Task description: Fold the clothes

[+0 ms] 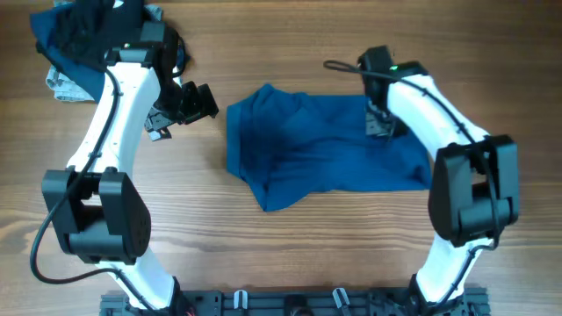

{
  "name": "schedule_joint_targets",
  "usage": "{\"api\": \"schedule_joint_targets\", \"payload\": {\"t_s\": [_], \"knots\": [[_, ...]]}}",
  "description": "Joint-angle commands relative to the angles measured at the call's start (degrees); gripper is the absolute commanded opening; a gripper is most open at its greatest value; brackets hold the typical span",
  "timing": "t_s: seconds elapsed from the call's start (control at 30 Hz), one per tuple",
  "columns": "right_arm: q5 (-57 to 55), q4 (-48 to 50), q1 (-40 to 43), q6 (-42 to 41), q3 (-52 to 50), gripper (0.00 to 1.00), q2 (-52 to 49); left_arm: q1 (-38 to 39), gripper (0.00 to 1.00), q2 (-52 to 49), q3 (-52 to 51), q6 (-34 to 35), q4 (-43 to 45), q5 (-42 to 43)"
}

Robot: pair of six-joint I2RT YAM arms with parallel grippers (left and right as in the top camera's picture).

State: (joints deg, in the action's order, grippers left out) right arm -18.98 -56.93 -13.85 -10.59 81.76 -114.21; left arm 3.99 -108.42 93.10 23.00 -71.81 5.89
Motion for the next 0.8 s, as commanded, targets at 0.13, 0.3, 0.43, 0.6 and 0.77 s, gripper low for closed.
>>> {"api": "schedule_joint_targets", "payload": {"t_s": [0.13,0.3,0.43,0.6,0.77], "knots": [[18.4,3.3,-4.2,-2.6,-0.5,0.75,-0.8,-0.5,1.0,0.7,-0.2,-0.3,0.0,0.7],[17.1,-3.1,-3.4,-4.6,6.9,1.0,0.2,-0.5,1.0,0.7,-0.2,-0.3,0.0,0.7],[16.5,-8.3,-0.4,-4.6,17.3,0.99,3.6,-0.5,1.0,0.7,-0.2,-0.3,0.0,0.7],[21.0,-6.6,5.2,-3.7,17.9,0.16,5.6,-0.5,1.0,0.7,-0.2,-0.3,0.1,0.7],[28.4,-1.0,6.3,-3.1,10.2,0.04,2.5,-0.5,1.0,0.7,-0.2,-0.3,0.0,0.7]]}}
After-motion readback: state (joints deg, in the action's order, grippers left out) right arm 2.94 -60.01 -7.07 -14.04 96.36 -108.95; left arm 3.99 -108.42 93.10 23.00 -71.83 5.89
